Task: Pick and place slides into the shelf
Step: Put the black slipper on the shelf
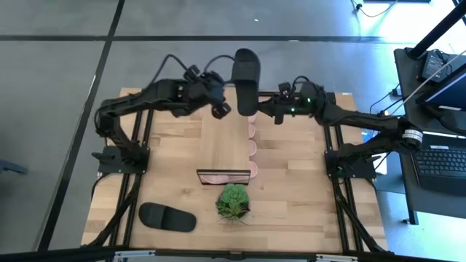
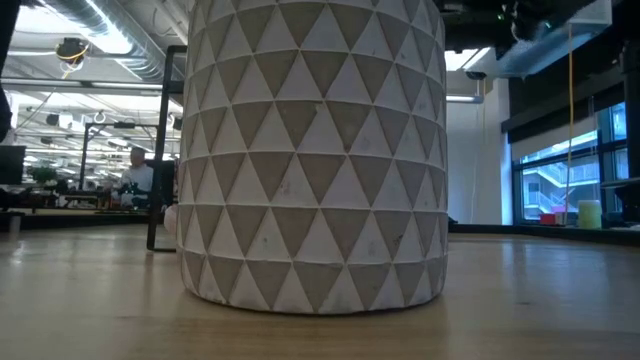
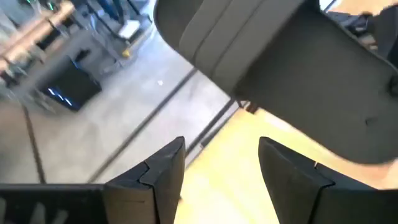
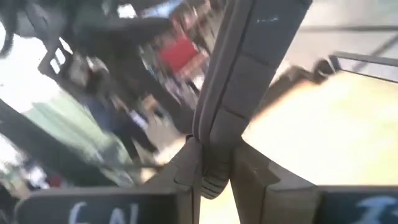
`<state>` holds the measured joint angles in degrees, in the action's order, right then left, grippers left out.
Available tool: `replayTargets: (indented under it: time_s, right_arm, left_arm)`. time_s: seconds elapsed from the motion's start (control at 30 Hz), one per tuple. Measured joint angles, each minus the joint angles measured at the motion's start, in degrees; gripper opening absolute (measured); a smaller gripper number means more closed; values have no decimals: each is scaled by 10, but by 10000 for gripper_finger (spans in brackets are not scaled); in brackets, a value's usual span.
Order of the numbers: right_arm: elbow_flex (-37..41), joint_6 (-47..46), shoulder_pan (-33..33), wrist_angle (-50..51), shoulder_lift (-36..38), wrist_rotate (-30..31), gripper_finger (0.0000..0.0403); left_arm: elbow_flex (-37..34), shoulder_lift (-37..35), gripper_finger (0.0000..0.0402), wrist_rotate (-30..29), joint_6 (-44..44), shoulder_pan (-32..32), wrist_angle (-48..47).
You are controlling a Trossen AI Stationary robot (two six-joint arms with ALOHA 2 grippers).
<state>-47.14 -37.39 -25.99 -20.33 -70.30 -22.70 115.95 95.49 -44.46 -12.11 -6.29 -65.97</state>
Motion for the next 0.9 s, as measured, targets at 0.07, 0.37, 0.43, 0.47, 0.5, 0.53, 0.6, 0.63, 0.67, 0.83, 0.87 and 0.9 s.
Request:
replayTargets:
  time_s: [0.07,0.37,0.43,0.47,0.5,0.53,0.6,0.63,0.67,0.83,0.87,0.9]
  right_arm:
    - [-49,56,-15,107,0,-20,64]
    - [-307,289,-94,515,-58,-57,64]
    - [-350,322,-113,561,-81,-81,64]
    - [-369,336,-119,583,-93,-95,64]
    - [-387,349,-125,600,-106,-107,64]
    - [-404,362,-131,613,-119,-117,64]
    - [-433,383,-141,642,-146,-134,64]
    - [-448,394,-146,655,-159,-141,64]
    - [-462,406,-149,666,-173,-147,64]
    - [-534,443,-162,712,-244,-191,64]
    - [-549,450,-163,719,-259,-205,64]
    - [-564,457,-164,727,-274,-220,64]
  left_arm:
    - [-6,-13,195,13,-18,-6,-24]
    - [-88,-78,195,151,-25,-53,19]
    - [-126,-103,195,182,-24,-67,61]
    - [-149,-117,195,192,-24,-73,86]
    - [-173,-132,195,198,-24,-79,110]
    - [-197,-146,195,202,-24,-85,133]
    - [-245,-176,195,214,-24,-96,178]
    - [-268,-190,195,226,-24,-102,199]
    - [-291,-206,195,240,-24,-108,223]
    - [-397,-272,195,284,-25,-136,308]
    - [-416,-285,195,291,-25,-142,326]
    - [-435,-298,195,295,-25,-147,334]
